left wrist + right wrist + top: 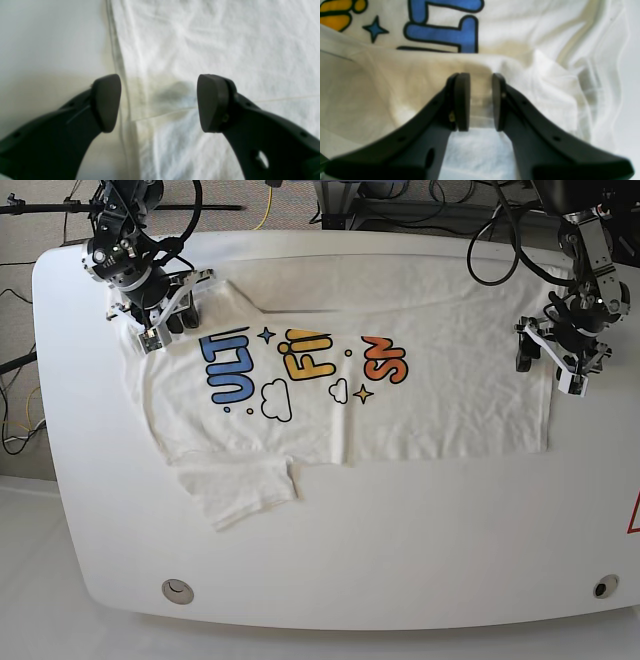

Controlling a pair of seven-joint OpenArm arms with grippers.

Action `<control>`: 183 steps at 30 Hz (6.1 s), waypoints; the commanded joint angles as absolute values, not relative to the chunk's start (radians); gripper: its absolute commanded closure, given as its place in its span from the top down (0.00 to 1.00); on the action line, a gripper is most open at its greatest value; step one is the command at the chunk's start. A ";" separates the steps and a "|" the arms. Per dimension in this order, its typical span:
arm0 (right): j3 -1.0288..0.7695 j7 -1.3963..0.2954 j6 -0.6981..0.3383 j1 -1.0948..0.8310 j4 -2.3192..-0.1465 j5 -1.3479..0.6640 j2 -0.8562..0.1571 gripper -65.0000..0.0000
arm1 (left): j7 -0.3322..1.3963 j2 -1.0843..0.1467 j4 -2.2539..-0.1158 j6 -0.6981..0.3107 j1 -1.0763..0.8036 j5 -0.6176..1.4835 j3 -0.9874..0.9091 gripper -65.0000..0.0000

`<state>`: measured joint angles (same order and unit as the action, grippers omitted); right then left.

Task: Fold the T-shirt properly
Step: 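Move both grippers along the shirt's sides toward the hem, then lower both grippers and close them on the shirt's side edges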

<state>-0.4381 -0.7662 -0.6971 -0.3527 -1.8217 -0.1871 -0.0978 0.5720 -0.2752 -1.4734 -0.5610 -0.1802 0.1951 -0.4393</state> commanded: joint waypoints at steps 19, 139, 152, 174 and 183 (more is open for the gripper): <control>-0.441 -0.802 -0.696 -0.320 -1.977 -0.189 -0.044 0.23 | 0.585 -0.269 -1.627 -0.559 -0.168 0.199 -0.444 0.67; -0.522 -0.608 -0.698 0.199 -1.179 -0.048 -0.234 0.00 | 0.509 -0.265 -1.102 -0.674 0.222 0.028 -0.512 0.68; -0.522 -0.608 -0.698 0.197 -1.179 -0.048 -0.236 0.00 | 0.509 -0.269 -1.078 -0.674 0.217 0.025 -0.593 0.68; -0.522 -0.608 -0.698 0.194 -1.179 -0.048 -0.236 0.00 | 0.453 -0.249 -0.998 -0.682 0.222 0.025 -0.561 0.68; -0.522 -0.608 -0.698 0.173 -1.182 -0.048 -0.234 0.00 | 0.458 -0.249 -1.003 -0.698 0.217 0.025 -0.501 0.13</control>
